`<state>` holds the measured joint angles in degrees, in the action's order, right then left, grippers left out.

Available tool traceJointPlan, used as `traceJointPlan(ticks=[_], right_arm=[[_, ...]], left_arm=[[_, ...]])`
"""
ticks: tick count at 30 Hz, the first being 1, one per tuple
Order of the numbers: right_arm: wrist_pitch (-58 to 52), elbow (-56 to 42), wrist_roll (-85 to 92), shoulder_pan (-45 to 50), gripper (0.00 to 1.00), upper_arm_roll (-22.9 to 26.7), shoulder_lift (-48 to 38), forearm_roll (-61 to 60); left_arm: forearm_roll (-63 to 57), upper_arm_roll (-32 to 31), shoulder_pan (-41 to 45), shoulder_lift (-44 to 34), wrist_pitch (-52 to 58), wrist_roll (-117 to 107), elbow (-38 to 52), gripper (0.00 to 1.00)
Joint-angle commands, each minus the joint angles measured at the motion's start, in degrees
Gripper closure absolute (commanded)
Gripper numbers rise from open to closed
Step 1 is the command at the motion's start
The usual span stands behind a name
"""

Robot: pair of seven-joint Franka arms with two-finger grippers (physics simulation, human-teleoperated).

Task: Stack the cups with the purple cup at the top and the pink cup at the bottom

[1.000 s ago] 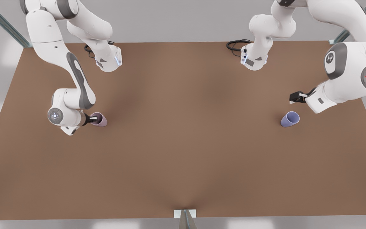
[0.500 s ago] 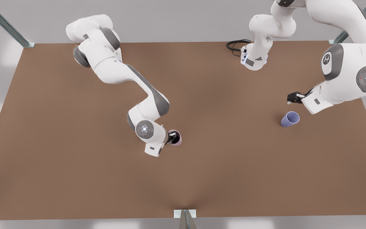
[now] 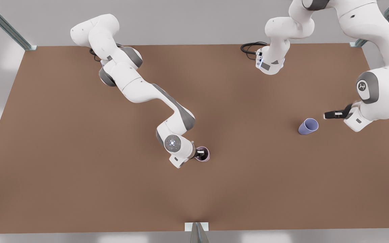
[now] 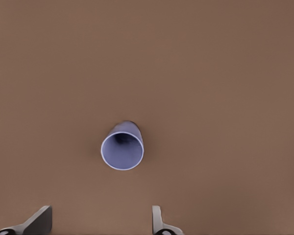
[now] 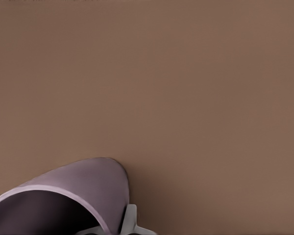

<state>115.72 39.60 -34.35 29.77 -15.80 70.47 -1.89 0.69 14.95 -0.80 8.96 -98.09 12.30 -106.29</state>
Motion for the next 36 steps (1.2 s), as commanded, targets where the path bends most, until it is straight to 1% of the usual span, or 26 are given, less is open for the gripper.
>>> traceJointPlan(ticks=[1,2,3,4,7,8,13,18,19,20,22,23,24,25,26,27,28,29,30,31,32,33,34,35,36], right_arm=[[3.11,0.03,-17.86,0.12,0.50,-0.02,0.02,0.31],[2.85,0.03,-17.86,0.12,0.36,-0.02,-0.07,0.31],[2.67,-0.05,-17.86,0.12,0.09,-0.11,-0.16,0.31],[2.67,0.03,-17.86,1.17,0.00,0.16,-0.24,0.40],[3.11,-0.05,-17.86,1.26,0.00,0.16,-0.24,0.40],[2.85,-0.05,-17.86,1.26,0.00,0.16,-0.33,0.40],[0.21,0.03,-17.86,1.35,0.00,0.07,-0.86,0.40],[-0.32,0.12,-17.86,1.35,0.00,0.07,-1.12,0.40],[-0.49,0.12,-17.86,1.26,0.00,0.07,-1.56,0.40],[-3.13,0.21,-17.95,1.26,0.00,-0.02,-2.88,0.31],[-3.66,0.21,-18.48,1.26,0.00,-0.28,-4.72,0.13],[-4.10,0.65,-18.48,1.00,0.00,-0.20,-7.27,0.05],[-7.43,1.00,-17.25,-0.58,0.00,0.16,-9.55,0.57],[-15.69,4.07,-10.40,-3.83,0.00,0.24,-14.82,3.03],[-22.63,7.94,-8.11,-9.28,0.00,0.24,-21.06,5.23],[-26.06,11.18,-5.92,-12.08,0.00,0.16,-26.76,9.00],[-28.00,15.74,-0.84,-14.11,0.00,0.16,-32.38,9.10],[-27.21,27.62,5.16,-19.39,0.00,-0.19,-43.47,8.66],[-27.04,32.01,8.31,-21.32,0.00,-0.19,-47.86,8.66],[-27.39,35.72,21.06,-29.14,0.00,-0.19,-50.17,6.03],[-28.70,35.72,28.54,-32.13,0.00,0.24,-50.25,5.58],[-29.41,35.54,31.53,-35.12,0.00,0.16,-50.25,5.58],[-30.11,35.54,33.55,-36.36,0.00,0.24,-50.08,5.85],[-31.17,35.54,37.59,-35.92,0.00,0.16,-50.34,9.79],[-31.61,35.54,37.69,-36.44,0.00,0.07,-51.22,10.95]], left_arm=[[0.89,0.08,-0.43,0.18,-17.57,3.78,-5.24,0.00],[0.98,0.08,-0.52,0.18,-19.15,3.87,-7.52,0.00],[1.25,0.08,-0.52,0.27,-21.08,3.87,-8.84,0.00],[1.77,0.08,-0.52,0.27,-24.77,3.70,-11.48,0.00],[1.77,0.08,-2.18,2.38,-31.01,3.70,-14.38,0.00],[1.77,0.08,-2.19,2.38,-33.73,3.70,-16.66,0.00],[1.77,0.16,-4.38,4.67,-35.76,3.96,-17.11,0.00],[1.33,0.16,-4.65,5.28,-34.80,4.49,-18.95,0.00],[1.16,0.25,-4.65,5.28,-34.80,4.84,-19.13,0.00],[1.16,0.43,-4.65,5.28,-34.80,5.28,-19.13,0.00],[1.16,0.43,-4.73,5.37,-34.62,5.63,-19.22,0.00],[1.16,0.43,-4.73,5.37,-34.62,5.81,-19.65,0.00],[1.16,0.43,-4.73,5.37,-34.45,5.98,-19.74,0.00],[1.16,0.43,-4.73,5.37,-34.36,5.98,-19.92,0.00],[1.16,0.43,-4.73,5.37,-33.92,5.98,-20.01,0.00],[1.16,0.43,-4.73,5.37,-33.39,5.98,-20.01,0.00],[1.16,0.43,-4.73,5.37,-33.04,5.98,-20.01,0.00],[1.16,0.43,-4.73,5.90,-32.86,5.98,-20.01,0.00],[1.16,0.43,-4.73,6.16,-32.86,5.98,-20.01,0.00],[1.16,0.43,-4.73,6.78,-32.86,5.98,-20.01,0.00],[1.16,0.43,-4.73,7.22,-32.95,5.98,-20.01,0.00],[1.16,0.43,-4.73,7.39,-33.04,5.98,-20.01,0.00],[1.25,0.43,-4.73,7.74,-32.95,5.98,-20.01,0.00],[1.33,0.43,-4.73,8.09,-33.21,5.90,-20.01,0.00],[1.60,0.34,-4.73,8.62,-33.83,5.90,-19.92,0.00]])
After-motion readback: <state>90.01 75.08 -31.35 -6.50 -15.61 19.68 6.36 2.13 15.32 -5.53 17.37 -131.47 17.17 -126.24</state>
